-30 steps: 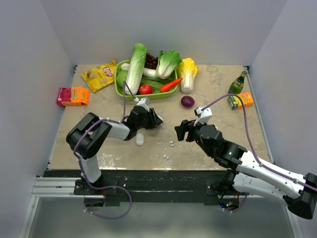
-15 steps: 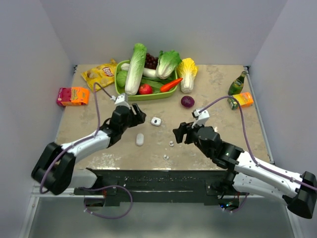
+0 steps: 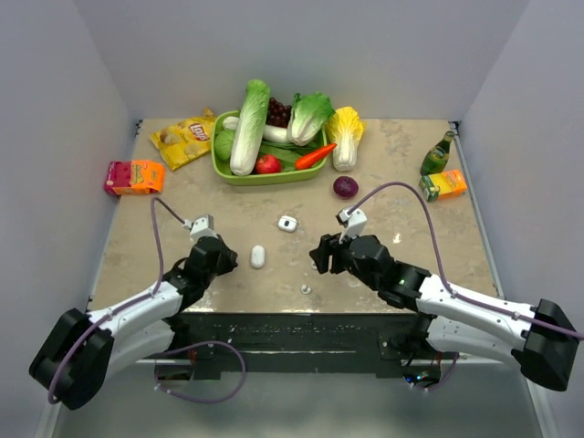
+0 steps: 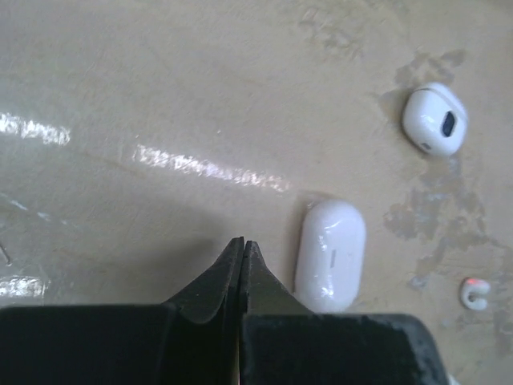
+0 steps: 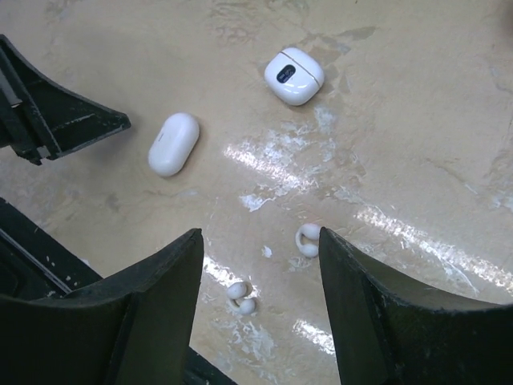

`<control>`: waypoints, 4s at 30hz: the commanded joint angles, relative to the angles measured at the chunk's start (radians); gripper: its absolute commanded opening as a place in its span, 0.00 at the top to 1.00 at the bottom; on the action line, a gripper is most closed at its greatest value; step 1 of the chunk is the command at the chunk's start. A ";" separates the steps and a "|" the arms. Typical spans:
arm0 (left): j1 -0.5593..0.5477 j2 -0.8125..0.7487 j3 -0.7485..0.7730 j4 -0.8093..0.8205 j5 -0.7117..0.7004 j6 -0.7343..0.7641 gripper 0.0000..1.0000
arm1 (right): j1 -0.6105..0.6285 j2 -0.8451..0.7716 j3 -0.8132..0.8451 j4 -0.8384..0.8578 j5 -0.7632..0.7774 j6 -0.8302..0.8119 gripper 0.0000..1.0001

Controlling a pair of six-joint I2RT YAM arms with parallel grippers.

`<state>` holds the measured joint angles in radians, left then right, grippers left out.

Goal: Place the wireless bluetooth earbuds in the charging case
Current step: Place the charging case at the center of the board, then pick up the charging case at the center of the board.

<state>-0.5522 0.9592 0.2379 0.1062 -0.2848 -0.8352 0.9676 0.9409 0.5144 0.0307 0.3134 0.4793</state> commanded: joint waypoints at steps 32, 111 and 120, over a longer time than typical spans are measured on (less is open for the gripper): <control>-0.166 0.234 -0.058 0.274 0.078 -0.081 1.00 | 0.003 -0.016 -0.007 0.028 -0.020 0.028 0.38; -0.235 0.584 0.532 -0.390 0.099 0.551 0.16 | 0.003 -0.145 -0.007 -0.078 0.007 -0.050 0.30; -0.235 0.586 0.506 -0.390 0.145 0.528 0.20 | 0.003 -0.162 -0.010 -0.083 0.010 -0.048 0.30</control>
<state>-0.7822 1.5391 0.7704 -0.2676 -0.1745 -0.3038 0.9688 0.8078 0.5095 -0.0593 0.3157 0.4404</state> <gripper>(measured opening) 0.807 0.700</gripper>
